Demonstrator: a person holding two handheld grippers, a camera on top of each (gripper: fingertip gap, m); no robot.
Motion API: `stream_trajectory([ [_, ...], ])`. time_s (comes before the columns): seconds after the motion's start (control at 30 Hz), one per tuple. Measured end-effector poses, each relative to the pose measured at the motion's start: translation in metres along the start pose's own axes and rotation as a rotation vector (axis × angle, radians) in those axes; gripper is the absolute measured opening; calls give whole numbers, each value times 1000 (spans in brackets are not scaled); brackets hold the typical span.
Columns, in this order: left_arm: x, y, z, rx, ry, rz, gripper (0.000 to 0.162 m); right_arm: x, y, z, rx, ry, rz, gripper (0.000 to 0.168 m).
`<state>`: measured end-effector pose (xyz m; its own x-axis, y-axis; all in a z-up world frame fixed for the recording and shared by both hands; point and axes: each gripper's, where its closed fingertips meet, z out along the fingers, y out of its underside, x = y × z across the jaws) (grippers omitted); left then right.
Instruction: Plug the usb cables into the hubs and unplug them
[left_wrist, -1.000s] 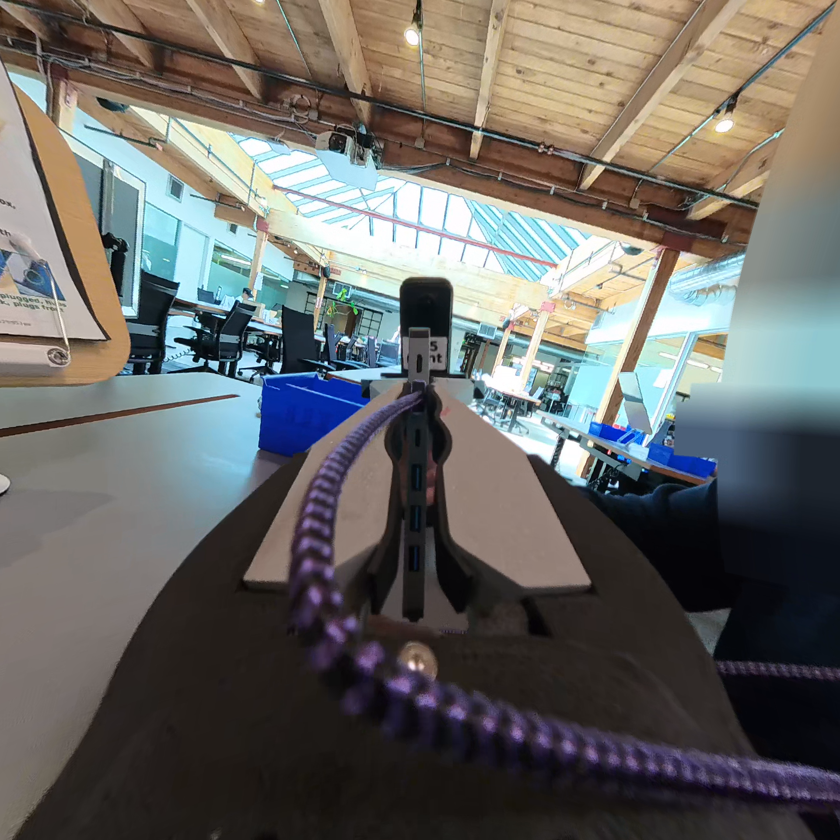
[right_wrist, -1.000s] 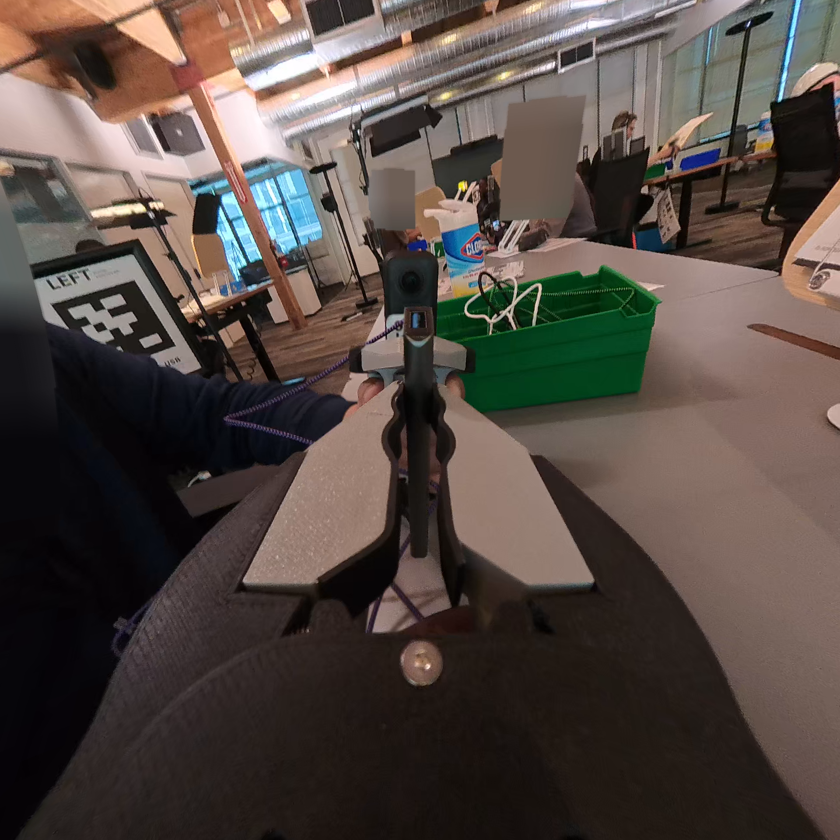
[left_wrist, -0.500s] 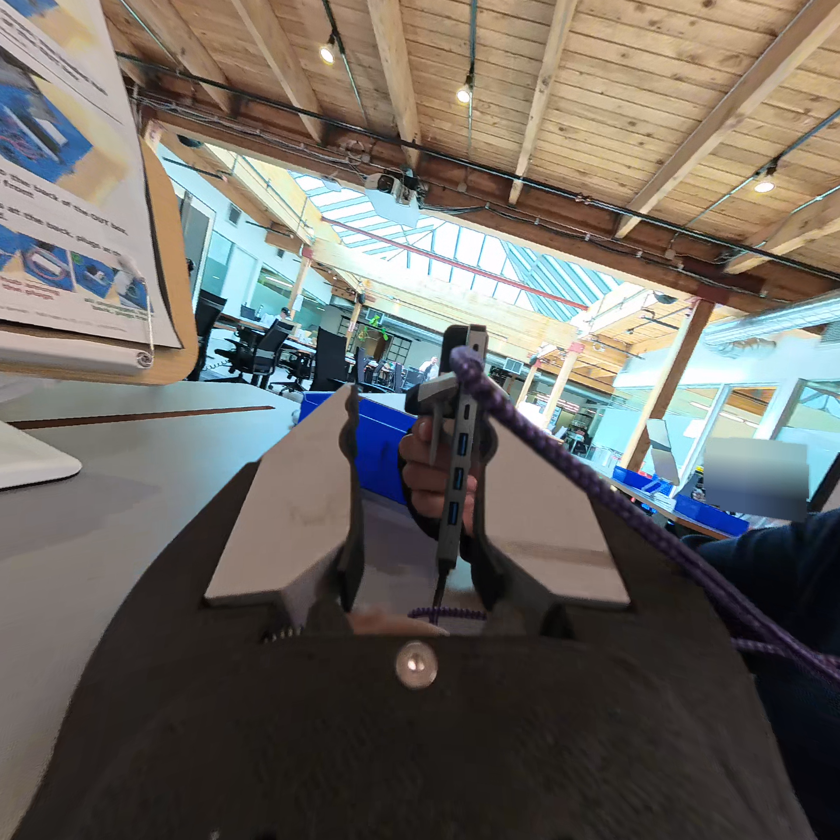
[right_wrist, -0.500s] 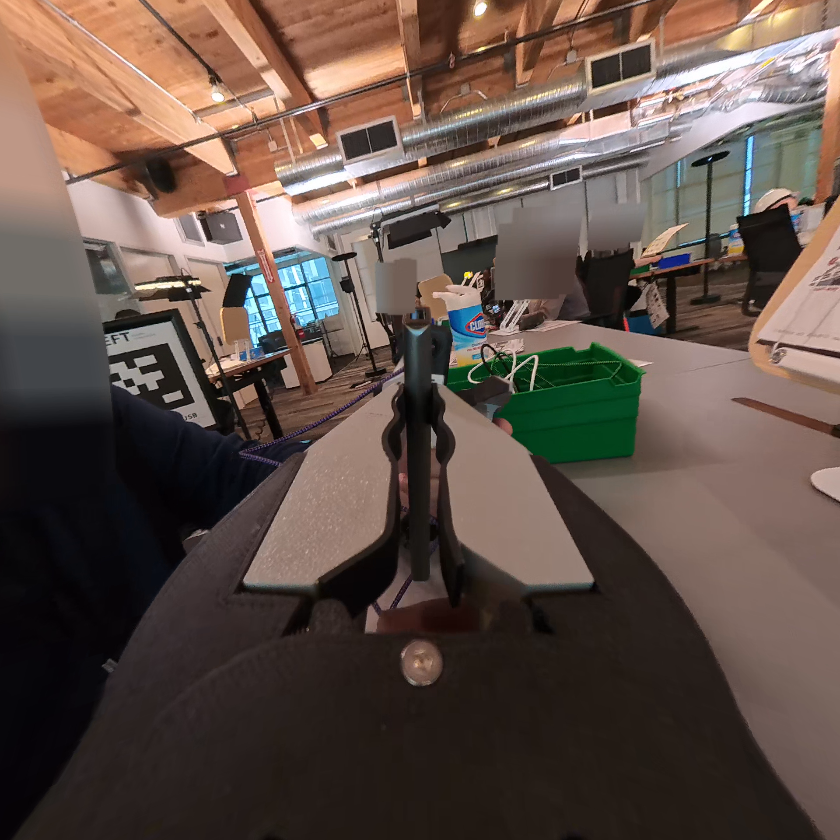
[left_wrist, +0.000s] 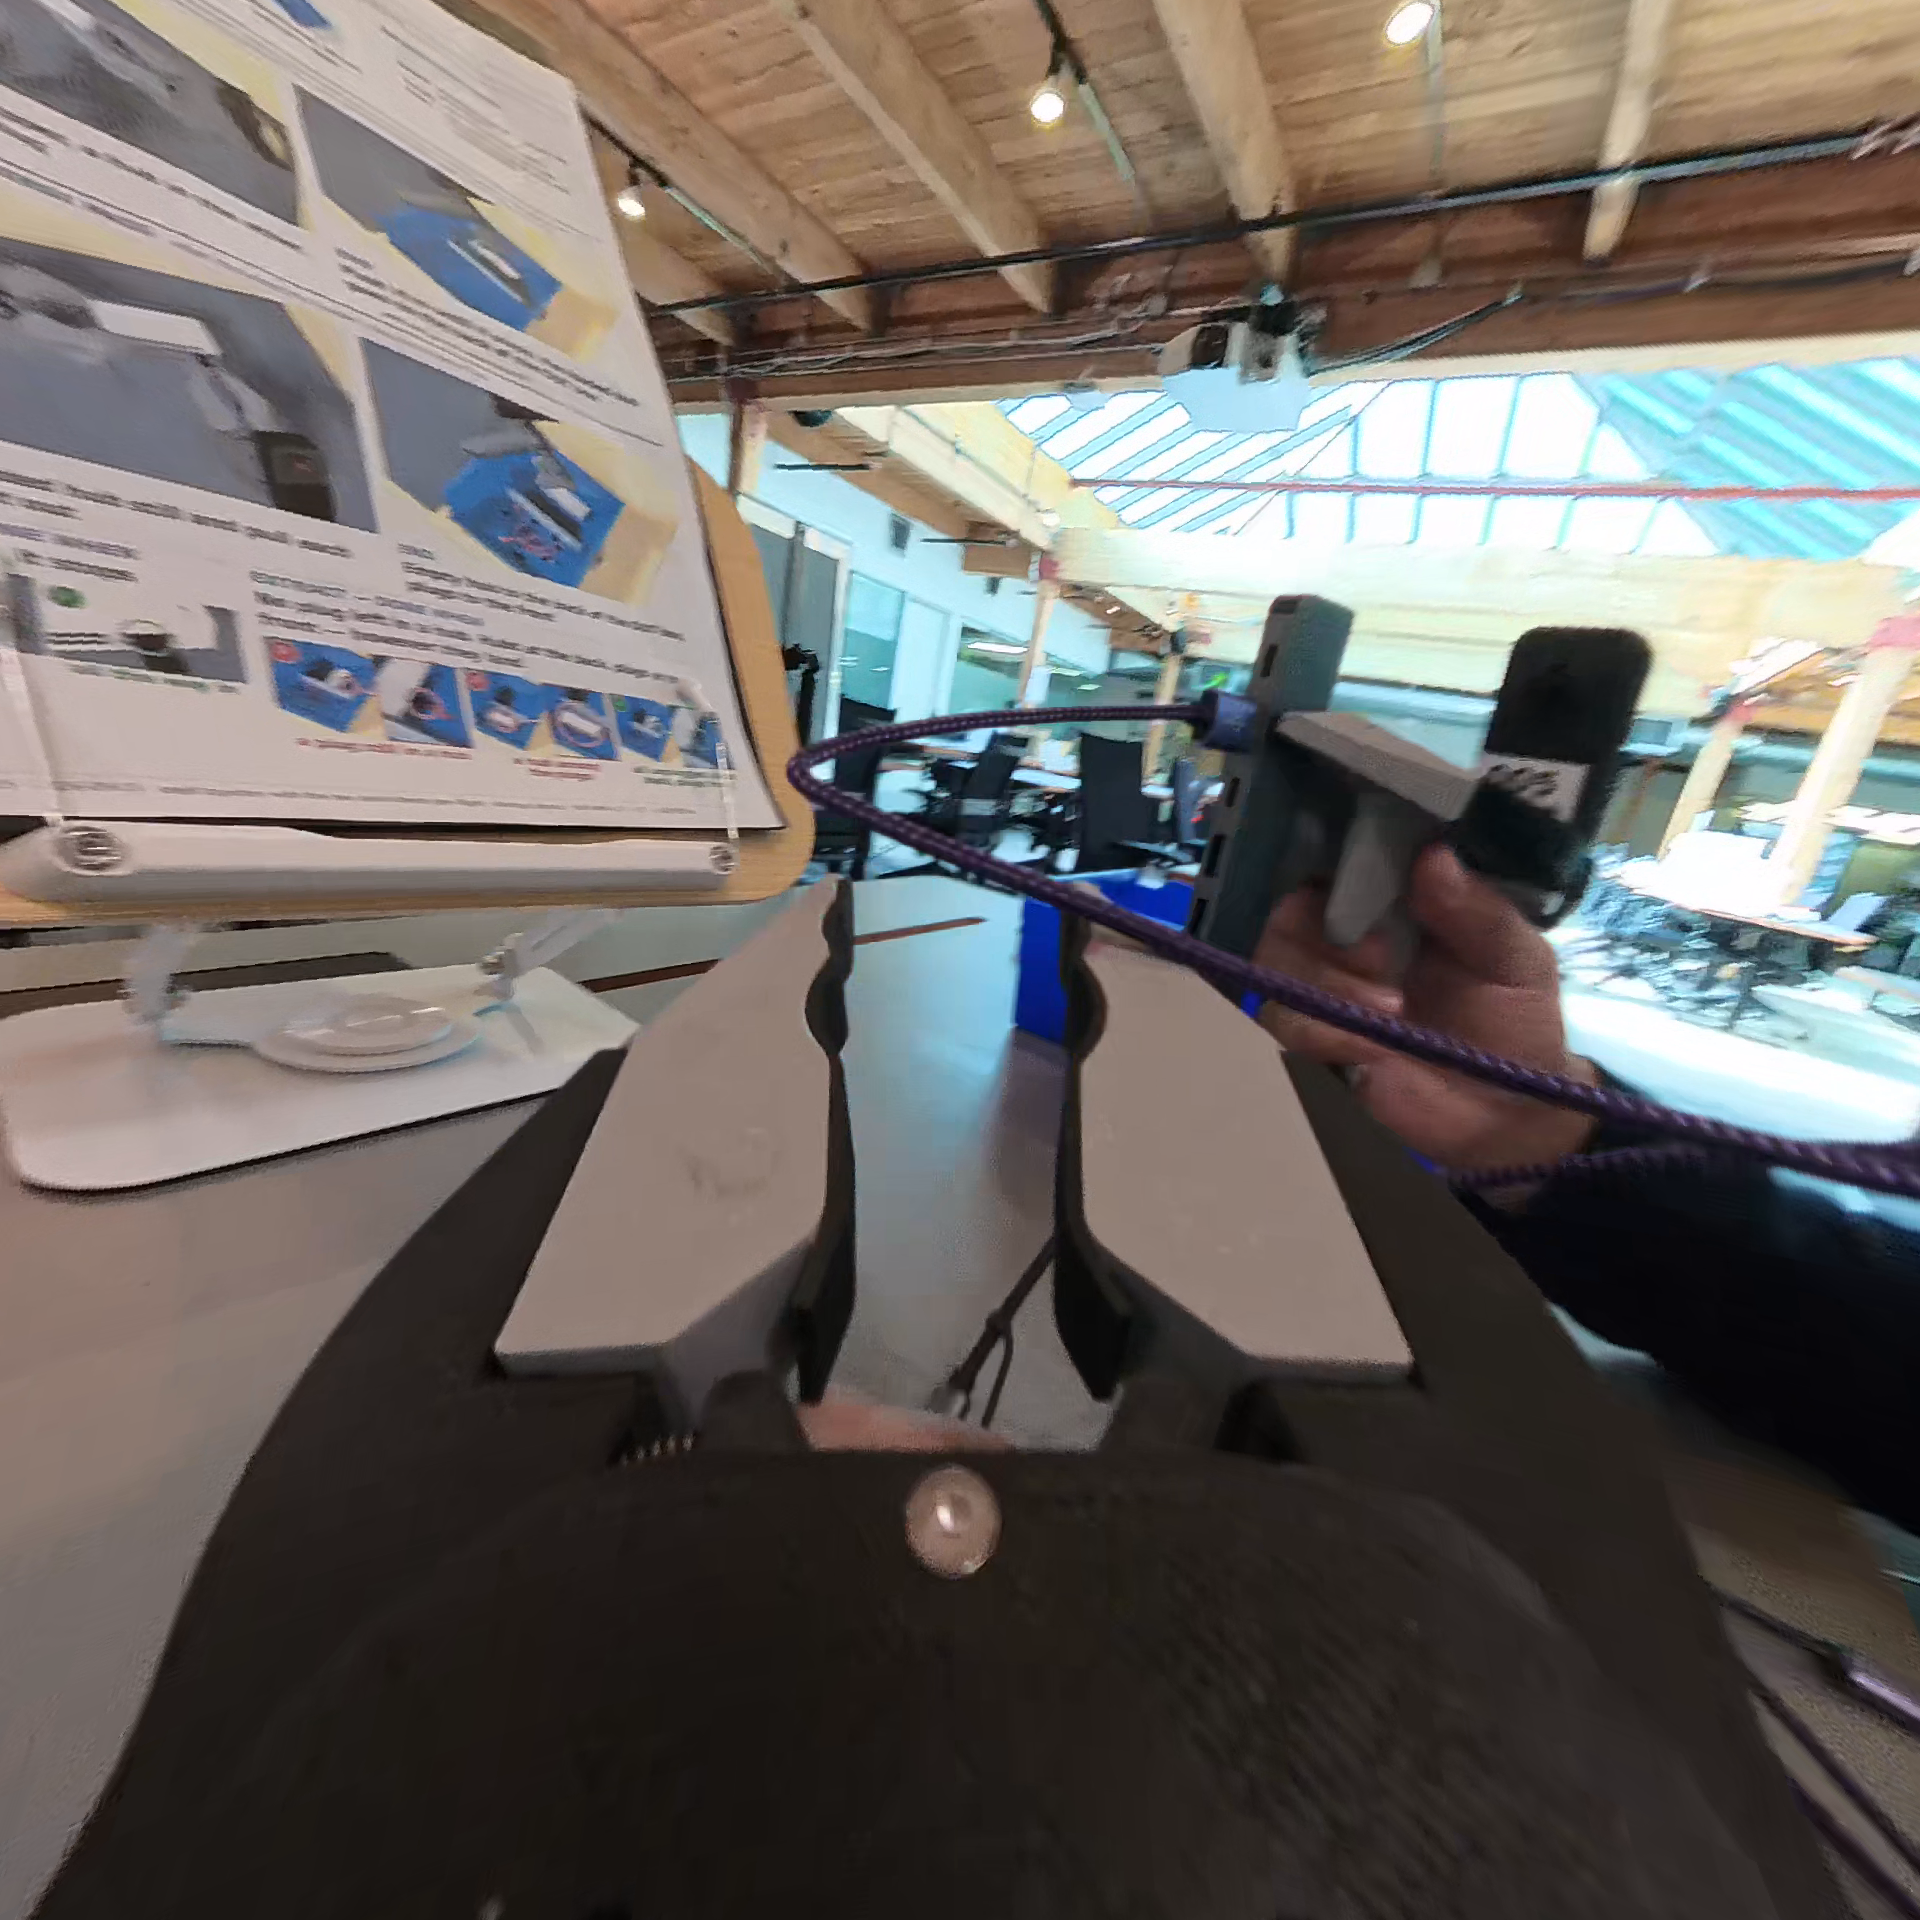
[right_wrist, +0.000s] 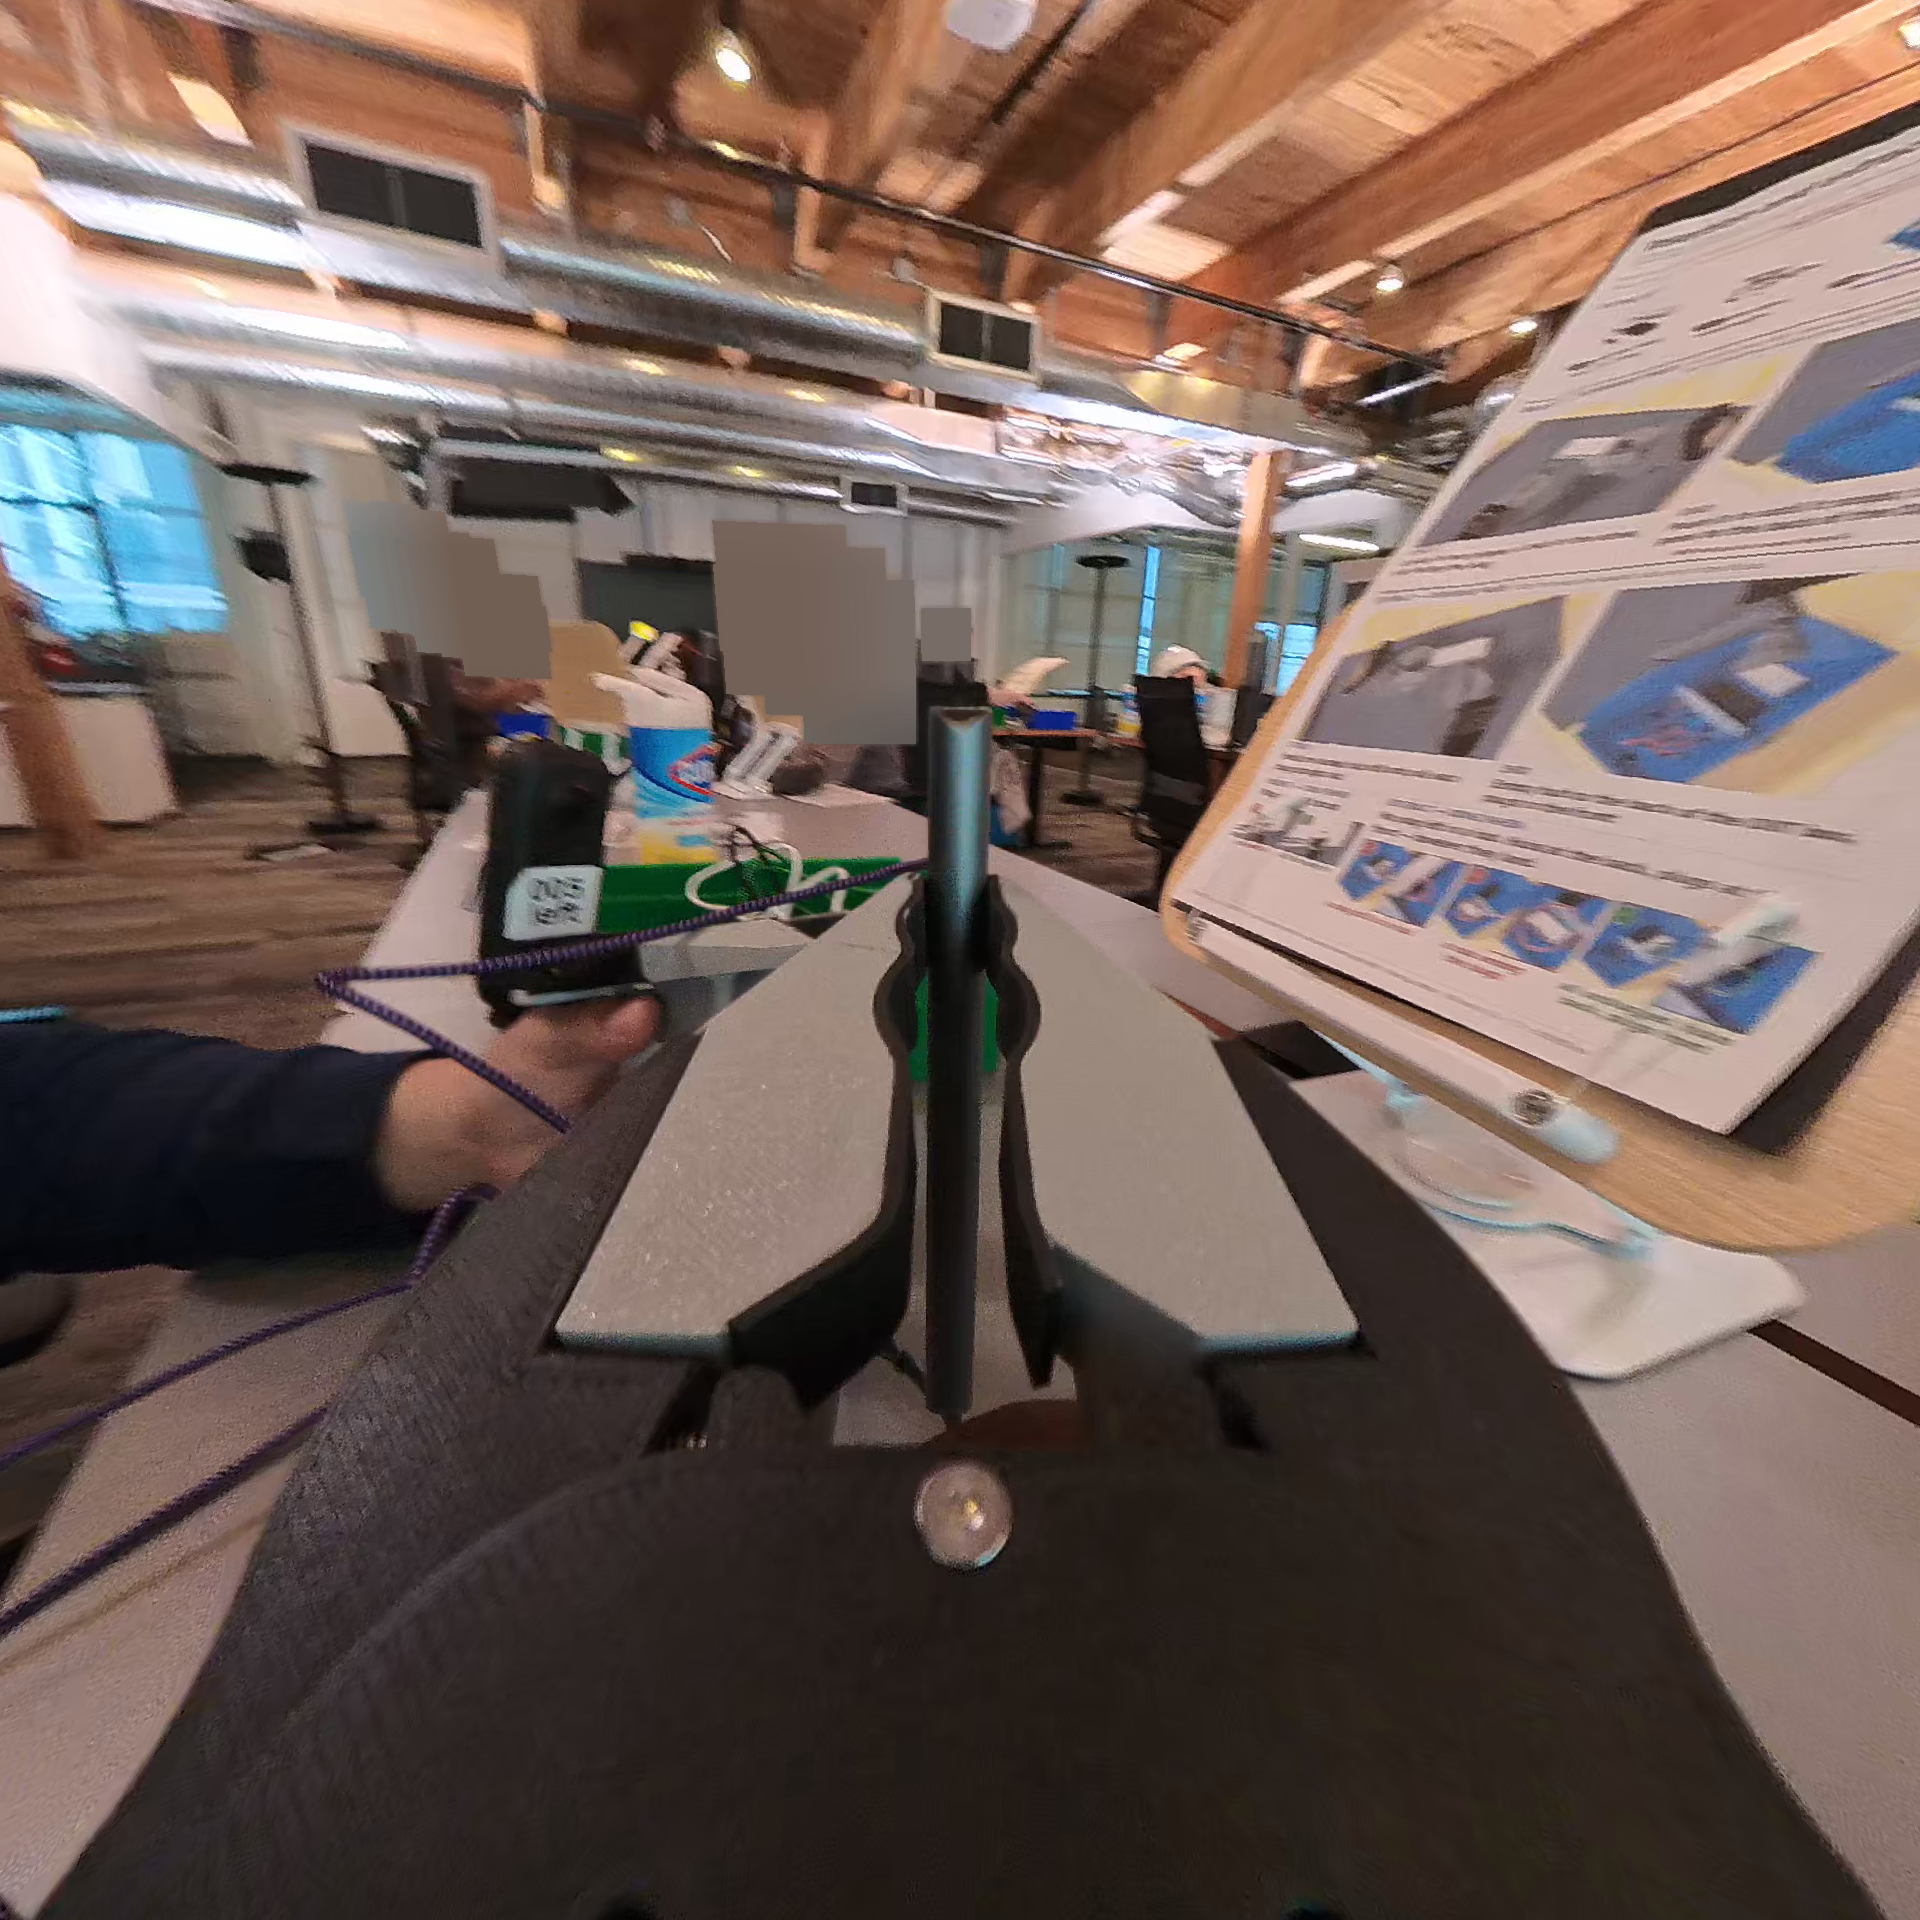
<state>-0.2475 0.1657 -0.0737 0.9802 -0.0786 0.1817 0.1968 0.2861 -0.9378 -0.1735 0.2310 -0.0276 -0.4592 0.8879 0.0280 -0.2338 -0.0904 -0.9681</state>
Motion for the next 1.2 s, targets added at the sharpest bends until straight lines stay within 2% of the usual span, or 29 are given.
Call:
stream_trajectory([
  [0.17,-3,11,2,-60,-52,102,37,10,7,1,-54,92,-106,7],
  [0.43,-24,16,-3,-104,-153,93,36,20,-10,-8,-6,224,-246,7],
  [0.5,-29,19,-4,-125,-176,90,35,23,-16,-12,19,247,-247,7],
  [0.67,-35,25,-5,-162,-219,124,34,47,-2,-15,-48,345,-211,7],
  [1.0,-31,31,-3,-193,-206,152,32,41,9,-6,-120,337,-318,7],
  [1.13,-31,32,-4,-194,-204,149,32,34,6,2,-129,283,-267,7],
  [1.2,-33,29,-5,-188,-212,145,32,33,-7,5,-105,268,-204,7],
])
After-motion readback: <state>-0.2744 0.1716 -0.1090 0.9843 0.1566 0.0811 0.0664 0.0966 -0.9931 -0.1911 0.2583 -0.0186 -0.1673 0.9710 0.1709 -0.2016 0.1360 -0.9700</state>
